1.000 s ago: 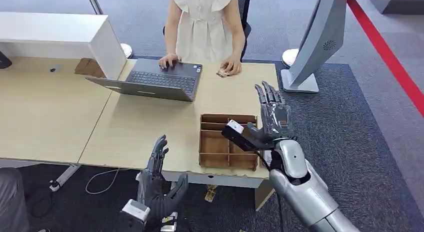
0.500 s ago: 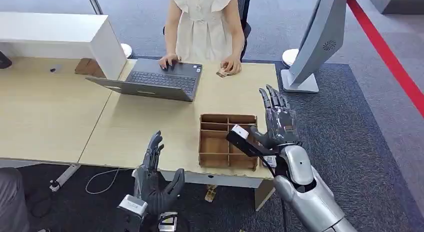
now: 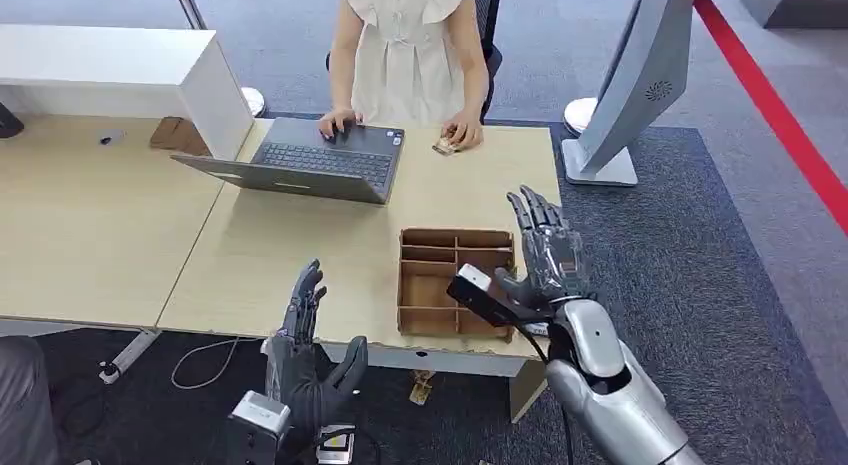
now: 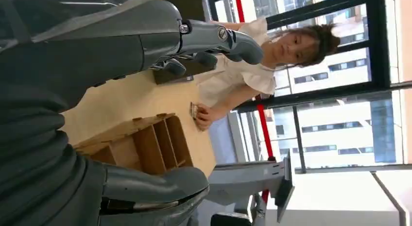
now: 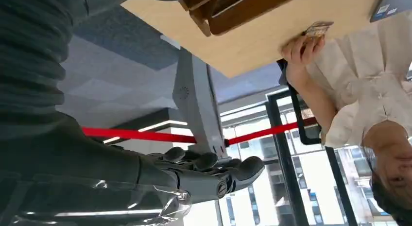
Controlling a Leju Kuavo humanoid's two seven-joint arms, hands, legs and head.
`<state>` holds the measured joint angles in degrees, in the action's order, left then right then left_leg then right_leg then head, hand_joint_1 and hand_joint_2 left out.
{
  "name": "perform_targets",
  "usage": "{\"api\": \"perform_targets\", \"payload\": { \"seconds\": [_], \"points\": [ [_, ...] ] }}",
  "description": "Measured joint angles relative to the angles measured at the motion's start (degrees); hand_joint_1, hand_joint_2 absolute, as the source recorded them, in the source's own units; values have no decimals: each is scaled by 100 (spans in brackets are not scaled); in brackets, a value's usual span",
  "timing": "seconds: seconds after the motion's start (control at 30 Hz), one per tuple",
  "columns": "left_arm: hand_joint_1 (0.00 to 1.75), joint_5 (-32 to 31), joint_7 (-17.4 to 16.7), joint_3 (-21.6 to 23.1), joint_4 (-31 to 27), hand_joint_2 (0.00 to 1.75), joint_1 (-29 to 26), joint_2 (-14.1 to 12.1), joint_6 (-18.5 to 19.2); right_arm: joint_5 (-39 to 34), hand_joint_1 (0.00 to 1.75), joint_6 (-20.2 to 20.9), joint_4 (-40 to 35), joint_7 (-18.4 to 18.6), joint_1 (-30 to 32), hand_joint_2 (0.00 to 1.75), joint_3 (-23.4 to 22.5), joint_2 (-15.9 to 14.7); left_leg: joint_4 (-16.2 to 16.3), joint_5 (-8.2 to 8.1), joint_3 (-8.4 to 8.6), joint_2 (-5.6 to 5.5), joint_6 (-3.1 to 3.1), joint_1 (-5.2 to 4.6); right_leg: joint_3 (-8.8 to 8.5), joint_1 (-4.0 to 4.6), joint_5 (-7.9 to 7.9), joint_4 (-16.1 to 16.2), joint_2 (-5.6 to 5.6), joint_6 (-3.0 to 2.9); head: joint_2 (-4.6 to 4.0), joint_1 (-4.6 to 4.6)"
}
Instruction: Pass the card to the sensor for recognition and then transmit it.
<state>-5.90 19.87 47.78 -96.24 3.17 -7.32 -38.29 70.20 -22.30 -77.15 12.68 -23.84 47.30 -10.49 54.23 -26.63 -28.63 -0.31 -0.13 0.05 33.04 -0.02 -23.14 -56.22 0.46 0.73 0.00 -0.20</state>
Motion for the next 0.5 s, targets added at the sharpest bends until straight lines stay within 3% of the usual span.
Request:
{"api": "perform_targets", "payload": {
  "seconds": [0.5],
  "points": [
    [0, 81, 188, 15, 50, 175, 26, 44, 557, 313, 0, 815, 315, 17, -292, 175, 142, 33, 0, 0, -2, 0, 0, 0, 0, 0, 0, -1, 0, 0, 2, 0]
  ]
}}
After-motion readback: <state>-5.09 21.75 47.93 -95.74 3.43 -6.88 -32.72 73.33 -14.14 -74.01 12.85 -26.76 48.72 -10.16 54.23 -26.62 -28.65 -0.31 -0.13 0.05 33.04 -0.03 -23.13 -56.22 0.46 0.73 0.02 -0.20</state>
